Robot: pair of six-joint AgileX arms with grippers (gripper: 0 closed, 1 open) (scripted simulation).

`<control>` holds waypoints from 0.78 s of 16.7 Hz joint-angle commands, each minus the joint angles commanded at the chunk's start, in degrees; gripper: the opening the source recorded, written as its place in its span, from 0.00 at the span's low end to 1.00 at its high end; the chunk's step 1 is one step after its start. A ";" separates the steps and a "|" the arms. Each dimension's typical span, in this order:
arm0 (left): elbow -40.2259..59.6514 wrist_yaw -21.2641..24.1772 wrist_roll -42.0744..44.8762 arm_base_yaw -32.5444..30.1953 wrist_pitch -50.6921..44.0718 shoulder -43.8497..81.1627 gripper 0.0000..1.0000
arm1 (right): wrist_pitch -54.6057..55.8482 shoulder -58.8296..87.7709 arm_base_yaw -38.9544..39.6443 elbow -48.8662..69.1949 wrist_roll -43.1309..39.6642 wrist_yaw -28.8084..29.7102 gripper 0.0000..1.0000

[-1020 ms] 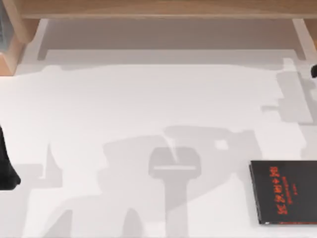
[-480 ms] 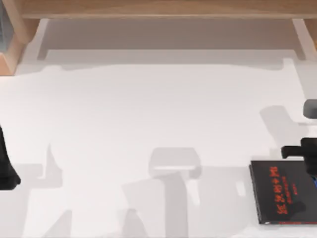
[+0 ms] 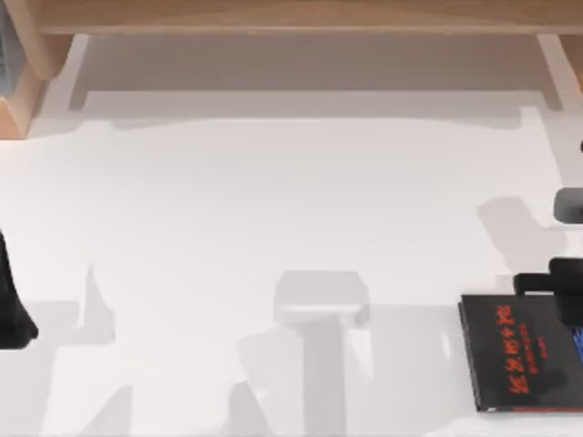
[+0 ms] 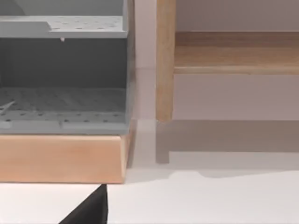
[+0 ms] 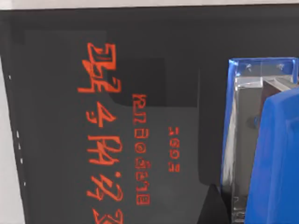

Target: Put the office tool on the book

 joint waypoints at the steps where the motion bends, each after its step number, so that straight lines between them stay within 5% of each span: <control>1: 0.00 0.00 0.00 0.00 0.00 0.00 1.00 | 1.34 0.54 0.04 -0.75 0.00 0.01 0.00; 8: 0.00 0.00 0.00 0.00 0.00 0.00 1.00 | 5.68 2.29 0.17 -3.18 0.00 0.05 0.00; 13: 0.00 0.00 0.00 0.00 0.00 0.00 1.00 | 5.68 2.29 0.17 -3.18 0.00 0.05 0.38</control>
